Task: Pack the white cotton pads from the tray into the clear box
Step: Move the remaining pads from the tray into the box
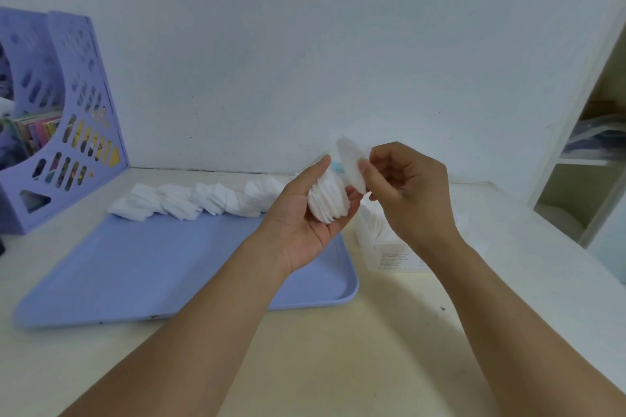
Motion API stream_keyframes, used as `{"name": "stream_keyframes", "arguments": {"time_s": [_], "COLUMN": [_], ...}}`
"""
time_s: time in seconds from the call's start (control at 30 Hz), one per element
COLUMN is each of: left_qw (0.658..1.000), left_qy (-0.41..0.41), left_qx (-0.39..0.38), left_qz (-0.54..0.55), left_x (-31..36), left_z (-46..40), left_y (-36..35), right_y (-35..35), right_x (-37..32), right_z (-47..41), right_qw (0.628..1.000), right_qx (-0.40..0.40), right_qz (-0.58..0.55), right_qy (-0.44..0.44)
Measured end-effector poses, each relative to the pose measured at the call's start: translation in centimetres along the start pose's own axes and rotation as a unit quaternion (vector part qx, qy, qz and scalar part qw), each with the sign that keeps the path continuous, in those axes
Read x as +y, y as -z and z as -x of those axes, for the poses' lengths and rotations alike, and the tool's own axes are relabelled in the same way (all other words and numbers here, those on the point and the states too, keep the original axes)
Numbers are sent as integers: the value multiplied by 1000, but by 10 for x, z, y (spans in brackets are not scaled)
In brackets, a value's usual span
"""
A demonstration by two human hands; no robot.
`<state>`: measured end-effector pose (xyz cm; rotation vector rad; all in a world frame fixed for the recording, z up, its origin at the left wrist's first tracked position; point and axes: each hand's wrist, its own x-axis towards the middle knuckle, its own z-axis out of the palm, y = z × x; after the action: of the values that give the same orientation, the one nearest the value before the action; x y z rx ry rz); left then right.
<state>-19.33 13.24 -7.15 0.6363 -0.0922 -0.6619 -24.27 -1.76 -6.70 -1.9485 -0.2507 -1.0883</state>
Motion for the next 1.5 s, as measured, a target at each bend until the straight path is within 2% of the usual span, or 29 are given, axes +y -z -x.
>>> {"name": "stream_keyframes", "arguments": {"time_s": [0.1, 0.23, 0.33, 0.47, 0.53, 0.6, 0.7, 0.83, 0.97, 1.03, 1.2, 1.27, 1.4, 1.5], "left_qw": [1000, 1000, 999, 997, 995, 993, 982, 968, 969, 968, 960, 970, 985, 989], "left_qy": [1, 5, 6, 7, 10, 20, 36, 18, 32, 37, 40, 47, 95, 50], "left_qx": [8, -18, -18, -17, -16, -22, -55, -76, -93, -105, -130, -128, -142, -126], "left_qz": [-1, -20, -40, -77, -99, -118, -174, -238, -227, -225, -244, -203, -28, -67], "left_x": [1, 1, 2, 2, 2, 2, 0, -1, -7, -11, -11, -9, -4, -12], "left_z": [-3, -3, -2, -2, -2, -1, 4, 7, 9, 9, 9, 6, 5, 2], "left_y": [1, 2, 1, 2, 4, 4, 1, 1, 0, -1, -1, -1, -2, -5], "right_y": [2, -3, -5, -3, -2, 2, 1, 0, -7, -13, -6, -5, 0, 1], "right_x": [-3, 1, 5, 4, 3, 3, 2, -1, -2, -3, -2, -5, -6, -6], "right_z": [0, 3, 4, 3, 3, 3, 3, 1, 8, 12, 7, 6, 3, 3], "right_qw": [997, 988, 986, 985, 985, 978, 960, 962, 956, 947, 964, 970, 956, 958], "right_qx": [42, -43, -88, -110, -134, -196, -266, -250, -277, -299, -263, -226, -190, -203], "right_qz": [44, 93, 88, 87, 89, 69, -20, -64, -33, -51, -27, -81, -197, -165], "right_qy": [51, 113, 109, 100, 61, -4, -85, -92, -95, -104, -31, -47, -106, -119]}}
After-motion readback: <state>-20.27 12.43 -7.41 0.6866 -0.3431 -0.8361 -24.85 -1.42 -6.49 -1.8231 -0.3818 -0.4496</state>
